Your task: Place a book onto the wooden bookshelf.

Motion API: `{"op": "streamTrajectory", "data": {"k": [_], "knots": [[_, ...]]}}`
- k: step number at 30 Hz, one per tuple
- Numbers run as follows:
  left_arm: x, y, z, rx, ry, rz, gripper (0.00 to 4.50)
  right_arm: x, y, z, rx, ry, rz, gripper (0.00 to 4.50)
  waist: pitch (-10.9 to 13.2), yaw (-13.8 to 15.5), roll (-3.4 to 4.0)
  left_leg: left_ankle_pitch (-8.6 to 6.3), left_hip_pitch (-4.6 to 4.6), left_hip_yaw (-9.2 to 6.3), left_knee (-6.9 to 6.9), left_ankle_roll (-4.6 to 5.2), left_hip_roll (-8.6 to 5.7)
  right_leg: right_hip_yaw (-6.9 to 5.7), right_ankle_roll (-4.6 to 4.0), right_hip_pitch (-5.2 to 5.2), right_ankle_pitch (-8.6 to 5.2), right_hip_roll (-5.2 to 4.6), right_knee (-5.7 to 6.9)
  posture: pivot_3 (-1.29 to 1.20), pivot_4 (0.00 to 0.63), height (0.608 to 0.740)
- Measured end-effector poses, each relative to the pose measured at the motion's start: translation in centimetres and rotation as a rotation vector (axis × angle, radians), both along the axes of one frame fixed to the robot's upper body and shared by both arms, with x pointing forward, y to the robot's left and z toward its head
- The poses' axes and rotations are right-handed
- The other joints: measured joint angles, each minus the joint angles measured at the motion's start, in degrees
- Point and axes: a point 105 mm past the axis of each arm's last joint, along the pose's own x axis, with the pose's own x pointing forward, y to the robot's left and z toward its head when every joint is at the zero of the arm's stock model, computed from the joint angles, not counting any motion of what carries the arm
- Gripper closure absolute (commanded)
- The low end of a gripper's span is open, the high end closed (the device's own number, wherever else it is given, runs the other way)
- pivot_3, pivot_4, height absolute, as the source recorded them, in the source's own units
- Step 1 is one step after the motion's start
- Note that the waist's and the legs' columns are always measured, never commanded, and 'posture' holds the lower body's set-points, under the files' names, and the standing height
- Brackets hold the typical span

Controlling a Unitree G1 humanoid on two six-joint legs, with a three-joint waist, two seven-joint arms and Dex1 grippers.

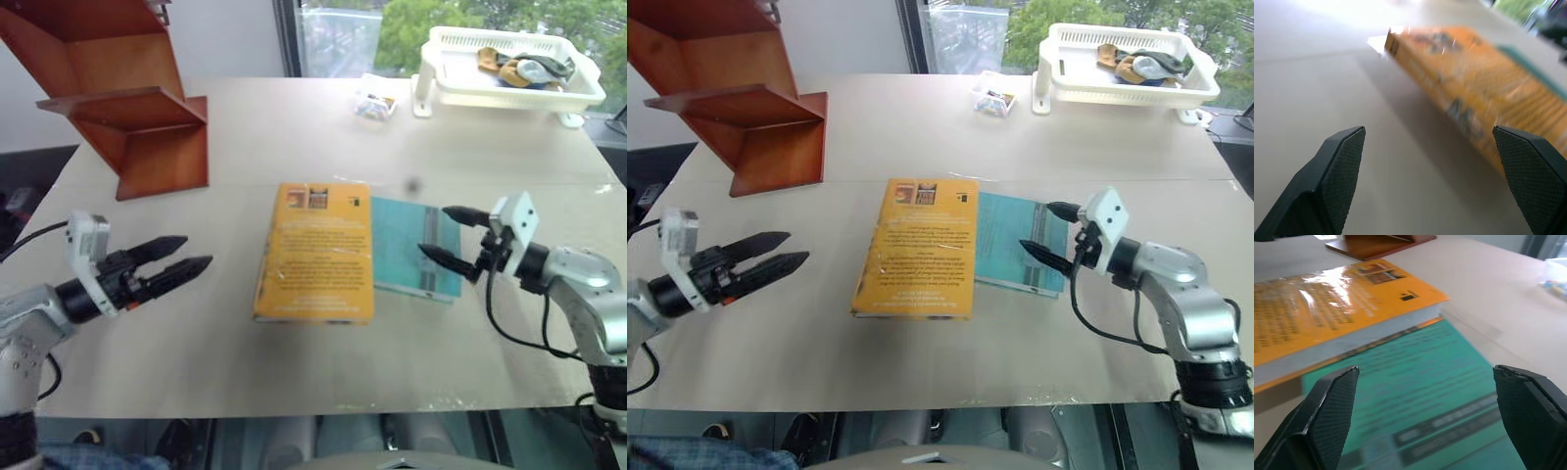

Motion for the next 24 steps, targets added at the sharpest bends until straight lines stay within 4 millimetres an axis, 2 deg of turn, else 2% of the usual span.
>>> {"op": "streamTrajectory", "data": {"k": [5, 10, 14, 18, 24], "knots": [[1.5, -1.2, -2.1, -0.200, 0.163, -0.060, 0.11, -2.0, 0.1, 1.8, 0.041, -0.002, 0.030, 0.00, 0.0, -0.4, -0.01, 0.00, 0.00, 0.03, 0.01, 0.00, 0.00, 0.05, 0.00, 0.00, 0.00, 0.00, -0.01, 0.00, 0.150, 0.740], [3.5, -2.9, -3.9, -0.333, 0.392, -0.114, 0.11, -3.7, 1.0, 2.7, 0.109, 0.057, 0.086, 0.00, 0.0, 0.2, -0.01, 0.01, -0.02, -0.09, 0.16, 0.00, -0.02, -0.07, 0.01, 0.05, 0.00, 0.06, 0.12, 0.00, 0.150, 0.740], [5.2, -5.0, -3.9, -0.436, 0.529, -0.191, 0.11, -5.3, 1.7, 3.4, 0.143, 0.055, 0.158, 0.00, 0.0, 0.4, -0.03, 0.01, -0.08, -0.11, 0.37, 0.01, -0.06, -0.11, 0.01, 0.07, 0.00, 0.07, 0.24, 0.00, 0.150, 0.740], [5.6, -6.5, -4.9, -0.445, 0.633, -0.253, 0.11, -7.3, 1.3, 3.7, 0.147, 0.085, 0.229, 0.00, 0.0, 0.0, -0.03, 0.01, -0.06, -0.08, 0.37, 0.01, -0.05, -0.08, 0.01, 0.07, 0.00, 0.09, 0.25, 0.00, 0.150, 0.740], [5.5, -7.9, -5.5, -0.447, 0.697, -0.334, 0.11, -7.9, 0.6, 3.9, 0.138, 0.092, 0.224, 0.00, 0.0, -0.1, -0.03, 0.02, -0.02, -0.09, 0.44, 0.00, -0.03, -0.06, 0.01, 0.08, 0.00, 0.16, 0.35, 0.00, 0.150, 0.740]]}}
